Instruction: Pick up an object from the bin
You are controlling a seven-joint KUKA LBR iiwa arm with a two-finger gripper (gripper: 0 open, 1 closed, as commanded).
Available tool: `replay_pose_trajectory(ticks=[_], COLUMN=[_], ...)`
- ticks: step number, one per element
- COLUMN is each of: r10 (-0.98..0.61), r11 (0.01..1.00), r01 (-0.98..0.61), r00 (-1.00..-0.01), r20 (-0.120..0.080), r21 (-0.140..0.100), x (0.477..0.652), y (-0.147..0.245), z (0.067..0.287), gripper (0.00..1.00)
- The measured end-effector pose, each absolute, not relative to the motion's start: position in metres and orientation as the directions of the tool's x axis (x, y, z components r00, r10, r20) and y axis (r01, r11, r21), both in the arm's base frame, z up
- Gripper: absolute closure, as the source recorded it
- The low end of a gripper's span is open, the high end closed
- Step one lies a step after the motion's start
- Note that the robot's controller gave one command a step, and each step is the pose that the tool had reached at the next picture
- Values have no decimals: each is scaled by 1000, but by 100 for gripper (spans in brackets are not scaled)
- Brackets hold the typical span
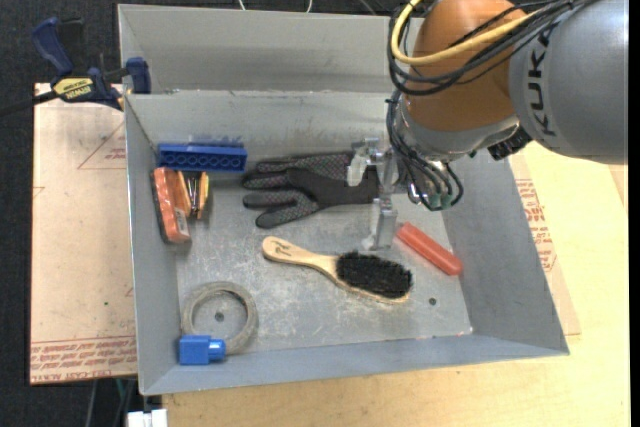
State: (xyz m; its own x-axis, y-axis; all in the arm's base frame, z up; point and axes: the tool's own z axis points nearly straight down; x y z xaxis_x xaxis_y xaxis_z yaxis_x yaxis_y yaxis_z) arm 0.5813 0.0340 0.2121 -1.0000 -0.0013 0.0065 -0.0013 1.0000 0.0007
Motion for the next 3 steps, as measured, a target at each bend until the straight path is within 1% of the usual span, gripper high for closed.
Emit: replay_pose_trajectory(ticks=[1,2,3], r10=[0,-94,-196], r11=[1000,996,981], r01=[0,-94,-196], r00=[-1000,-996,-981], r20=[-2,-9,-9], r21=[1,1,1], x=[583,637,648], y=[34,16,1], z=[217,117,123], gripper=[0,0,0])
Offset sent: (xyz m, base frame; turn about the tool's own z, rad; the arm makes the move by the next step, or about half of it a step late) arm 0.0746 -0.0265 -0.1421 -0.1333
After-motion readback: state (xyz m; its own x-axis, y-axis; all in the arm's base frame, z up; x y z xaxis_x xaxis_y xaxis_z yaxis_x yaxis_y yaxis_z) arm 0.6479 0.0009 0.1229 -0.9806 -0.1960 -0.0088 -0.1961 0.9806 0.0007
